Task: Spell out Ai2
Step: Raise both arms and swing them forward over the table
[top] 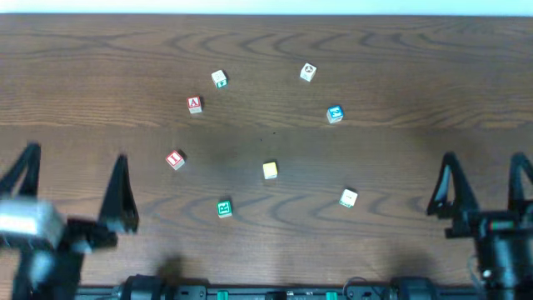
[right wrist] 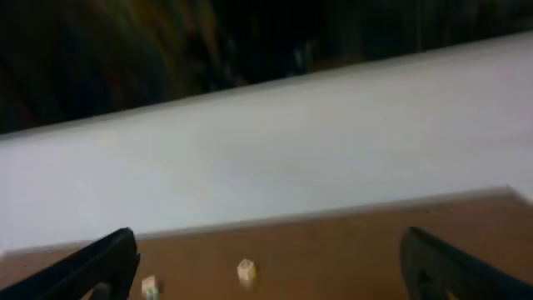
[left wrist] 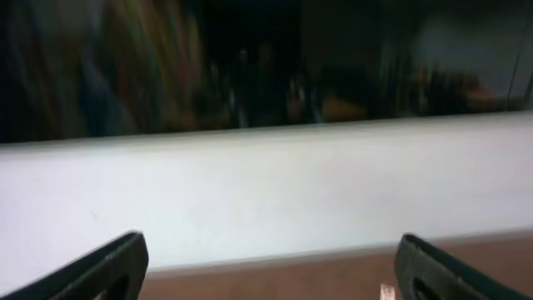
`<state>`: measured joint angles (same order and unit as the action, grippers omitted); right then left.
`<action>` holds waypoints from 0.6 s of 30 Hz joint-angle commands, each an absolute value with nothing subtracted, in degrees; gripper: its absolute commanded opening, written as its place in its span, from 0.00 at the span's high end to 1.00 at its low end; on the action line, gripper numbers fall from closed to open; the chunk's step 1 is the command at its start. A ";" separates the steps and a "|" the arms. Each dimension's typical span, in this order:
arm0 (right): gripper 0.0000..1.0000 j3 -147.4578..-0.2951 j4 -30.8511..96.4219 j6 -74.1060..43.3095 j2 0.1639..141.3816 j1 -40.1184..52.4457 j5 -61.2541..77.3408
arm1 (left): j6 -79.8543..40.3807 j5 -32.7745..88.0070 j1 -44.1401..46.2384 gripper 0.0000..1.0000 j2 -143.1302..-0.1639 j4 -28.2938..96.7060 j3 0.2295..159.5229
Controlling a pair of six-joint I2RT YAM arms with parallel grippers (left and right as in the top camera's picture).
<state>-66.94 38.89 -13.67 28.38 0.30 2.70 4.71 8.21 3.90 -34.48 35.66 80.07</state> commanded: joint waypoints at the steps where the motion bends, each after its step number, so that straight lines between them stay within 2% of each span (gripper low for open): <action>1: 0.01 -77.32 46.61 -14.33 39.83 0.45 1.50 | 4.69 7.29 3.77 0.05 -47.29 43.99 92.16; 5: 0.01 -87.53 60.86 -14.35 53.30 0.45 2.39 | 4.69 4.01 3.77 0.05 -62.28 58.15 104.18; 8: 0.01 -90.48 65.93 -14.31 61.91 0.45 7.84 | 3.09 6.68 3.77 0.04 -72.55 66.35 109.01; 14: 0.01 -89.82 73.38 -14.33 74.50 0.45 11.27 | 1.93 10.61 3.77 0.05 -87.20 73.17 108.86; 18: 0.01 -89.06 76.82 -14.09 82.67 0.47 10.92 | -3.05 10.59 3.77 0.05 -96.64 75.16 108.86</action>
